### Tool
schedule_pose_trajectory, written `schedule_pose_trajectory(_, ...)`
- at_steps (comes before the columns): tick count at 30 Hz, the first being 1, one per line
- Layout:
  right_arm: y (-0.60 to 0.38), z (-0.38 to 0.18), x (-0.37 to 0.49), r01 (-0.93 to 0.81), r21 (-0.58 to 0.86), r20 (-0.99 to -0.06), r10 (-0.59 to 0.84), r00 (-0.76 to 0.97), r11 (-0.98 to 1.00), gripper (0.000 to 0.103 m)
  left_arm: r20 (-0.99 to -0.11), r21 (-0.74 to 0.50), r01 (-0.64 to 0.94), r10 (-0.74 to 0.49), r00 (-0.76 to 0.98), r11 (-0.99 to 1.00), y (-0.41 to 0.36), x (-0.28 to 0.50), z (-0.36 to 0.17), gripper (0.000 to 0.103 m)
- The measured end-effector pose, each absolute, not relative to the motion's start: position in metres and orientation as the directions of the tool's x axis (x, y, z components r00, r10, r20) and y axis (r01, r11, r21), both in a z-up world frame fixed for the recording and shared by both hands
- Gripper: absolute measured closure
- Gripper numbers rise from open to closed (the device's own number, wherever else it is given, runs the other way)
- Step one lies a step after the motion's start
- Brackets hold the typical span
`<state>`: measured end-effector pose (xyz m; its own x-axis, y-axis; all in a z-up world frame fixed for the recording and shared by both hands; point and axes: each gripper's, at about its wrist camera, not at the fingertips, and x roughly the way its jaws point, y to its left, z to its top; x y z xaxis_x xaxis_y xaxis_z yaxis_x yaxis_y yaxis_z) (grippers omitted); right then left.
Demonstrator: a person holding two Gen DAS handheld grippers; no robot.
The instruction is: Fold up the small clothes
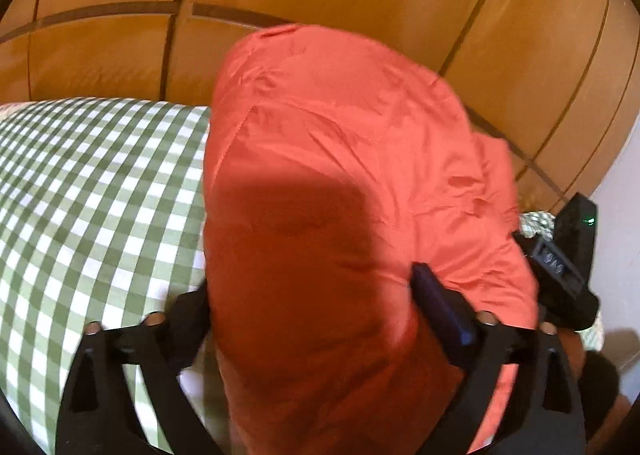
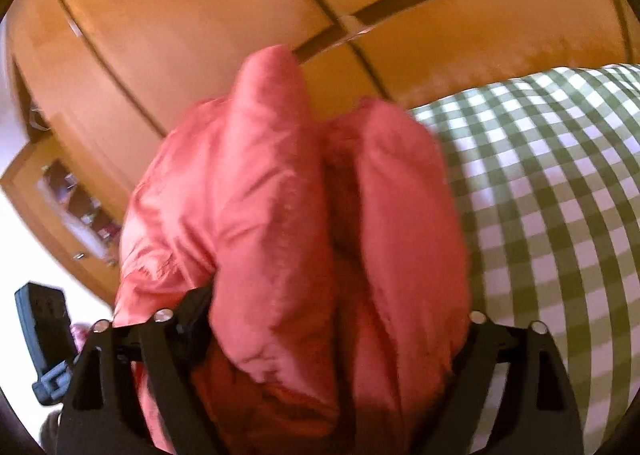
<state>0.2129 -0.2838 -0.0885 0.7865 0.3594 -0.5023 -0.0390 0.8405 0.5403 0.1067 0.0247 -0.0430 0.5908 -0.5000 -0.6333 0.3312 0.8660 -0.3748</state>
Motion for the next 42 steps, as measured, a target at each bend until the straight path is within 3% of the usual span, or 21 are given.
schedule_pose_trajectory(6,-0.291,-0.092,0.186,0.038,0.472,-0.525,0.246,0.815,0.881,0.003,-0.593,-0.405,0.307,-0.503,0.629,0.861,0.028,0.088,-0.048,0.003)
schedule_pose_trajectory(10,-0.286,-0.083,0.159,0.113,0.339,-0.547,0.098,0.832,0.934,0.002,-0.584,-0.376,0.294,-0.472,0.660,0.878,0.025,0.079,-0.036,0.003)
schedule_pose_trajectory(16,-0.276,-0.072,0.131,0.177,0.233,-0.572,-0.012,0.820,0.956,0.002,-0.633,-0.296,0.266,-0.397,0.665,0.918,0.019,0.070,-0.033,0.003)
schedule_pose_trajectory(23,-0.252,-0.036,0.097,0.168,0.098,-0.458,-0.105,0.883,0.981,0.002,-0.651,-0.312,0.206,-0.367,0.664,0.927,0.028,0.078,-0.034,0.003)
schedule_pose_trajectory(26,-0.253,-0.045,0.115,0.195,0.036,-0.500,-0.151,0.853,0.980,0.002,-0.664,-0.304,0.192,-0.352,0.659,0.933,0.026,0.085,-0.032,0.003)
schedule_pose_trajectory(30,-0.264,-0.069,0.142,0.281,-0.033,-0.577,-0.248,0.779,0.959,0.002,-0.674,-0.192,0.199,-0.276,0.685,0.961,0.013,0.094,-0.023,0.003)
schedule_pose_trajectory(35,-0.292,-0.097,0.155,0.327,0.052,-0.636,-0.221,0.740,0.944,0.002,-0.676,-0.166,0.234,-0.284,0.680,0.958,0.001,0.102,-0.030,0.003)
schedule_pose_trajectory(42,-0.284,-0.091,0.145,0.325,0.028,-0.598,-0.245,0.763,0.945,0.002,-0.696,-0.140,0.172,-0.221,0.683,0.975,0.000,0.095,-0.028,0.003)
